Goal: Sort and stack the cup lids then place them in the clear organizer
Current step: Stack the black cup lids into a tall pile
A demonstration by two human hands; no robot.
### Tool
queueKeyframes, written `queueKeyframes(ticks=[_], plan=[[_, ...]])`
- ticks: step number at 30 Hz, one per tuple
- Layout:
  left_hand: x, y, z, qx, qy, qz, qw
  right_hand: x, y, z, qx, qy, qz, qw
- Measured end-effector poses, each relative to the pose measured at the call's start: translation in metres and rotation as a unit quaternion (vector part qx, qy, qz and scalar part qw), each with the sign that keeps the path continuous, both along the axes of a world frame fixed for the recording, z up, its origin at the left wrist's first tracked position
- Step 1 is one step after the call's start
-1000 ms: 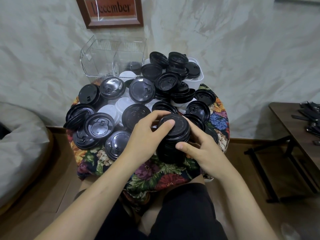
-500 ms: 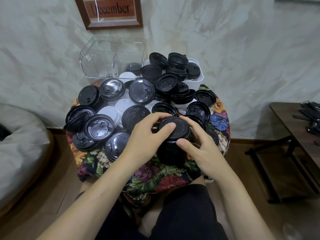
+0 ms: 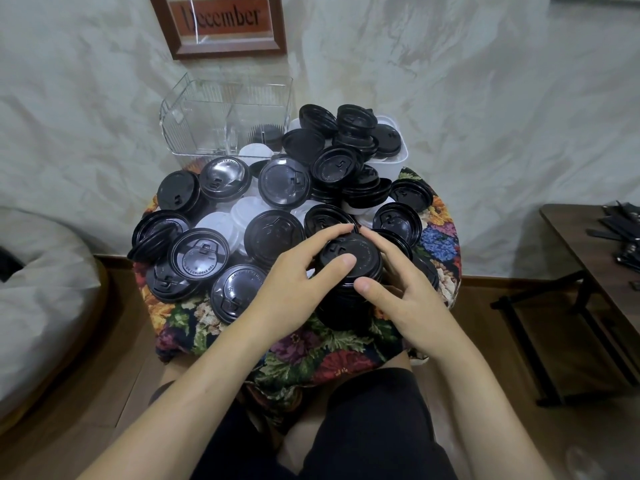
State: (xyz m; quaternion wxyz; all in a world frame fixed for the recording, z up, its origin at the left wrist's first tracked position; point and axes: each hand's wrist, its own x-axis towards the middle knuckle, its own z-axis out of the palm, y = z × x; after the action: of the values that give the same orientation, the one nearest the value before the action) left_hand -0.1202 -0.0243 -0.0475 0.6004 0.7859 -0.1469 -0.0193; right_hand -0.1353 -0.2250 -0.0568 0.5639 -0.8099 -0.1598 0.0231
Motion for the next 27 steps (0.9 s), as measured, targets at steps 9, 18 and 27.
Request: queueKeyframes(ticks=[9, 18, 27], plan=[[0.002, 0.001, -0.003, 0.018, -0.011, -0.022, 1.0, -0.001, -0.003, -0.001, 0.002, 0.017, 0.008, 1.0], [-0.002, 0.005, -0.009, 0.023, -0.011, -0.045, 0.999, -0.002, -0.002, 0.002, 0.006, 0.023, 0.012, 1.0], [-0.005, 0.006, -0.013, 0.045, -0.015, -0.045, 0.998, -0.002, -0.003, 0.002, -0.005, 0.023, 0.017, 1.0]])
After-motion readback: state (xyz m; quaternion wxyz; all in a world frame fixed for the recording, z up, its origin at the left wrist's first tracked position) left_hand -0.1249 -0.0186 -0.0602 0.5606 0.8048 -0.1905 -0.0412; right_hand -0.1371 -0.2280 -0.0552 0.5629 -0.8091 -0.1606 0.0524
